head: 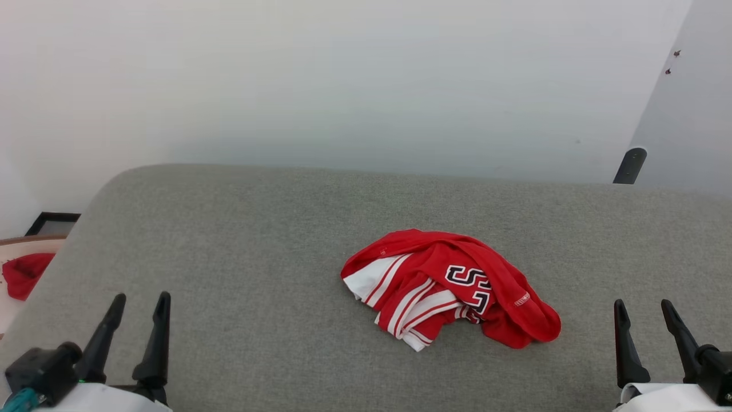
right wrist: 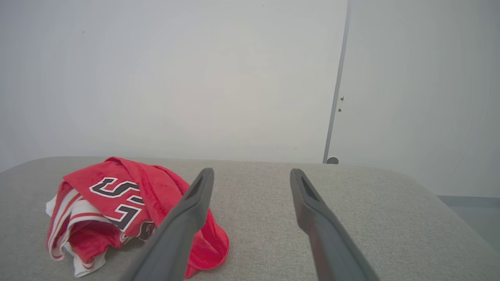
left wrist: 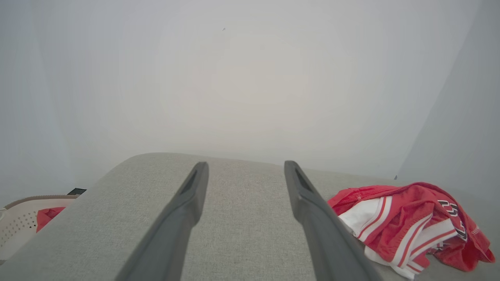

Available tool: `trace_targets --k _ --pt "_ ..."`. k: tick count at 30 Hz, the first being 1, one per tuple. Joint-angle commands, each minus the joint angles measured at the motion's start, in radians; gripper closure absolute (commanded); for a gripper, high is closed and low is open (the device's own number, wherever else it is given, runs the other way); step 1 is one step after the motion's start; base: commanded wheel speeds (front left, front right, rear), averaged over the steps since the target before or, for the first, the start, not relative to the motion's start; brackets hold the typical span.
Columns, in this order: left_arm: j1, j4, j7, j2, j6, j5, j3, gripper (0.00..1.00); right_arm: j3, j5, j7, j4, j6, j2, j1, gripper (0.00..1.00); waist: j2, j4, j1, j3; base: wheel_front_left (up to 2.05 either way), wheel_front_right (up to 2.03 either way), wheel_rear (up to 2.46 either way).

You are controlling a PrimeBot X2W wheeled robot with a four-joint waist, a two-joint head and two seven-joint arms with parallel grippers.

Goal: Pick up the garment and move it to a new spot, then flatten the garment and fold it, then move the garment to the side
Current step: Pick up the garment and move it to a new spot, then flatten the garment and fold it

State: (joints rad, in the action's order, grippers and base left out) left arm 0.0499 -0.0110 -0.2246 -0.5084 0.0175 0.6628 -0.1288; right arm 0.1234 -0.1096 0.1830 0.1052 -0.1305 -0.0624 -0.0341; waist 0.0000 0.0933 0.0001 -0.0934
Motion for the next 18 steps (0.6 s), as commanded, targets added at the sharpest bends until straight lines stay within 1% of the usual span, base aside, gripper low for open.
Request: trace_targets --k 1,13,16,18 --pt "0.009 -0.002 -0.006 0.005 -0.006 -0.004 0.002 0.0 0.003 0.008 0.003 0.002 0.0 -0.003 -0.011 0.0 0.0 0.0 -0.0001 0.0 0.0 0.0 0.0" --pt "0.017 -0.026 -0.03 0.022 -0.022 -0.015 0.014 0.0 0.0 0.016 -0.004 -0.008 0.0 0.0 -0.014 0.0 0.0 -0.014 -0.0001 0.005 0.0 0.0 0.0" --pt "-0.009 -0.013 -0.005 0.015 -0.033 -0.005 0.001 0.0 -0.005 0.015 -0.013 -0.016 0.0 0.0 -0.007 0.0 0.0 -0.023 -0.0001 0.012 0.0 0.0 0.0" --pt "-0.037 -0.003 0.038 0.009 -0.038 0.012 -0.009 0.0 -0.009 0.011 -0.016 -0.022 0.0 -0.004 0.004 0.0 0.0 -0.032 -0.0001 0.022 0.0 0.0 0.0"
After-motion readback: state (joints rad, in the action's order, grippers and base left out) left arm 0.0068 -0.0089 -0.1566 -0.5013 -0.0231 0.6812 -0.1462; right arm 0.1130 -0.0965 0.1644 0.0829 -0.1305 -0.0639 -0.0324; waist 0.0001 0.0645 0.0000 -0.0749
